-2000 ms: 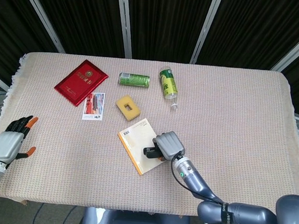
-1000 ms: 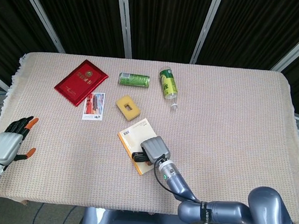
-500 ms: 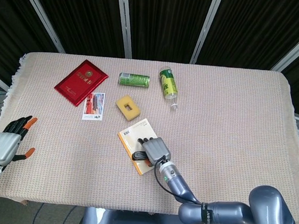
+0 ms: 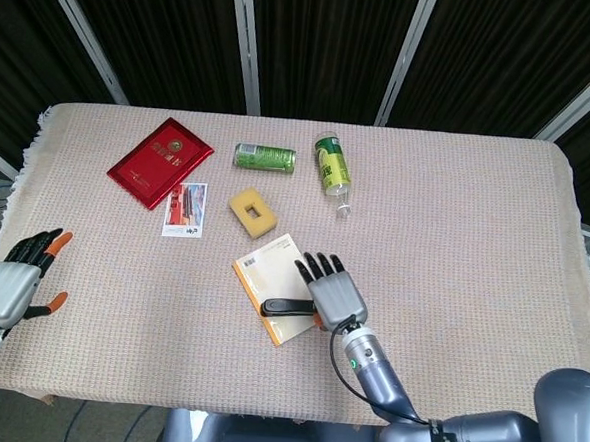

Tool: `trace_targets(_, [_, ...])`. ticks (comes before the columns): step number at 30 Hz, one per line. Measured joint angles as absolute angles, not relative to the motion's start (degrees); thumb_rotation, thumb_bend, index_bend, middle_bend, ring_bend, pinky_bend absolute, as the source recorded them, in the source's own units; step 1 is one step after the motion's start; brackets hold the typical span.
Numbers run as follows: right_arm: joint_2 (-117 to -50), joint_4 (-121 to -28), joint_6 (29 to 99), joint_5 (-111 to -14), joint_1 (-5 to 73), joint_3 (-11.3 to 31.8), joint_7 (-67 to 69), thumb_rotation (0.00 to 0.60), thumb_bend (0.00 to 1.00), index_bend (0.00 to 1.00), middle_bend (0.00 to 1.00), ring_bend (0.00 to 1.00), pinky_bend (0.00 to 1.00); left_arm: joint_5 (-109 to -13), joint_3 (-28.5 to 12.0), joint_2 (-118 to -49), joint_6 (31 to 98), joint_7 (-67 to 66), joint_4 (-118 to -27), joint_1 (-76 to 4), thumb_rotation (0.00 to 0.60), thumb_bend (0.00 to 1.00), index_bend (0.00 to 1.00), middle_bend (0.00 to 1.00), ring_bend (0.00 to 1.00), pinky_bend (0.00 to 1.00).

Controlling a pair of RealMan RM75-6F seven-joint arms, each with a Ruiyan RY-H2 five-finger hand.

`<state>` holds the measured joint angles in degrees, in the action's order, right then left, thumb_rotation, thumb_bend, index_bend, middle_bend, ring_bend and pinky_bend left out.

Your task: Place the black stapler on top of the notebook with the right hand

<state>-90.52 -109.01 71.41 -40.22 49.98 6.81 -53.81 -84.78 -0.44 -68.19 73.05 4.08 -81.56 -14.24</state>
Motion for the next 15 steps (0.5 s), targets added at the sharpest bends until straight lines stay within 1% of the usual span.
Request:
trace_targets(2, [-87.2, -112.1, 73.6, -41.3, 48.6, 5.7, -54.0, 0.6, 0.23, 0.0, 0.0, 0.0, 0.01, -84.9, -0.4, -68.3, 73.2, 3.5, -81.7, -14.2, 0.6, 0.31, 0.0, 0.0, 0.0, 0.09])
trace_targets(4, [-84.1, -114.4, 75.7, -43.1, 47.0, 4.4, -53.7, 0.6, 0.23, 0.0, 0.0, 0.0, 0.0, -84.9, -0.5, -68.4, 73.5, 2.9, -81.9, -14.2, 0.6, 0.31, 0.0, 0.0, 0.0, 0.09])
trace_targets(8, [-77.6, -116.8, 80.6, -50.2, 41.6, 0.8, -49.2, 0.6, 0.22, 0.0, 0.0, 0.0, 0.0, -84.5, -0.7, -68.7, 73.7, 1.9, -82.0, -14.1, 0.6, 0.31, 0.0, 0.0, 0.0, 0.09])
trace_targets(12, [-74.1, -115.4, 85.4, -56.6, 35.3, -2.5, -40.3, 0.6, 0.2, 0.0, 0.0, 0.0, 0.0, -84.4, -0.8, -69.1, 73.9, 0.7, -82.2, -14.0, 0.6, 0.31, 0.0, 0.0, 0.0, 0.09])
trace_targets(15, [-72.1, -111.5, 88.8, -60.5, 29.9, -5.0, -32.0, 0.6, 0.2, 0.0, 0.0, 0.0, 0.0, -84.4, -0.9, -69.6, 74.2, -0.4, -82.4, -14.0, 0.6, 0.31, 0.0, 0.0, 0.0, 0.1])
